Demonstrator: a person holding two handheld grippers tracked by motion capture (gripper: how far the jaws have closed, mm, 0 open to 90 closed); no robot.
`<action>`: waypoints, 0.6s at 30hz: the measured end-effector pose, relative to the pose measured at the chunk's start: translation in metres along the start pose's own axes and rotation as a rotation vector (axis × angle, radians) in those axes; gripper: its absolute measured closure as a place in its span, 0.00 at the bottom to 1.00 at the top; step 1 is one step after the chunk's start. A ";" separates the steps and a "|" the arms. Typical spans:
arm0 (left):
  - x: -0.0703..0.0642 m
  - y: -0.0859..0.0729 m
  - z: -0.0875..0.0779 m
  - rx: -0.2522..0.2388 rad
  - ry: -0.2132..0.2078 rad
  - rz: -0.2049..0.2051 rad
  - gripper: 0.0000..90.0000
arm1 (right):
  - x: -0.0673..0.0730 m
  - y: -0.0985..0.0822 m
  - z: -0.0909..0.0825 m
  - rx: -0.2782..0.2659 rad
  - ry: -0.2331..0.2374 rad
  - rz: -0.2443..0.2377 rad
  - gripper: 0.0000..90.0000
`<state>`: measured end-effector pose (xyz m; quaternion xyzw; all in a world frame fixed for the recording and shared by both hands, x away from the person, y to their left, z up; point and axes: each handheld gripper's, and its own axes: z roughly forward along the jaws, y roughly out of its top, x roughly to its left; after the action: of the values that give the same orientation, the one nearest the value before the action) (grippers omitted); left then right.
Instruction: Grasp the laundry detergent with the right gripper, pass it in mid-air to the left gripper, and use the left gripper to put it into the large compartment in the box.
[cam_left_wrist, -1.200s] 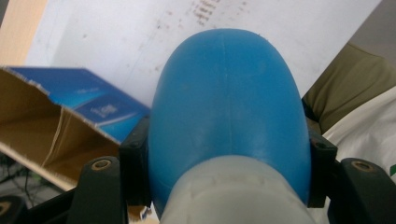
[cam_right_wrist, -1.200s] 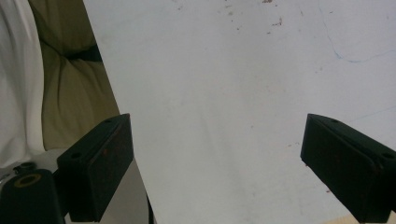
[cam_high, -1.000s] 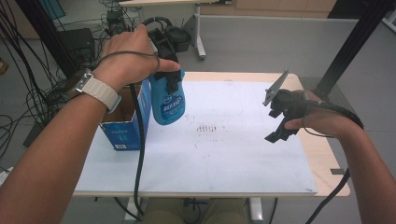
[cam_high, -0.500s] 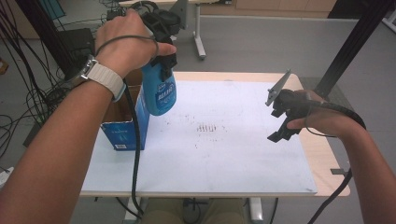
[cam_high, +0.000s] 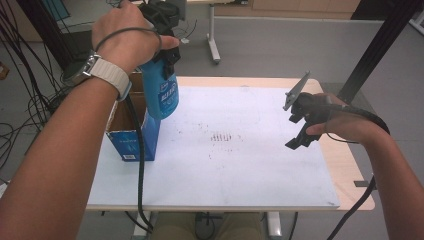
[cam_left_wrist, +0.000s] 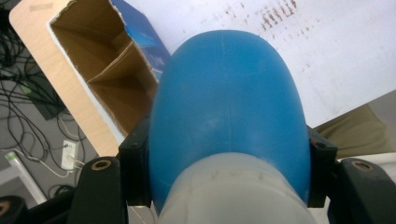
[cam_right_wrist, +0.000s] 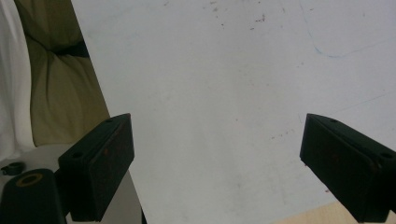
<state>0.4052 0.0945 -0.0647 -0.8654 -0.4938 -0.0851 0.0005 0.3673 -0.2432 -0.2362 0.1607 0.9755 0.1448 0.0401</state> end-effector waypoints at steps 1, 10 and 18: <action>0.001 0.000 -0.001 0.000 0.000 -0.013 0.42 | 0.000 0.000 0.000 -0.001 0.000 0.000 0.11; 0.016 -0.003 -0.008 -0.024 0.004 -0.120 0.42 | -0.001 -0.001 -0.003 0.005 -0.013 0.010 0.11; 0.025 -0.002 -0.006 -0.011 0.024 -0.182 0.42 | -0.004 -0.007 -0.003 -0.007 -0.024 0.033 0.11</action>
<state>0.4153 0.1159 -0.0555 -0.8158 -0.5700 -0.0978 -0.0060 0.3682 -0.2515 -0.2357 0.1785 0.9717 0.1467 0.0499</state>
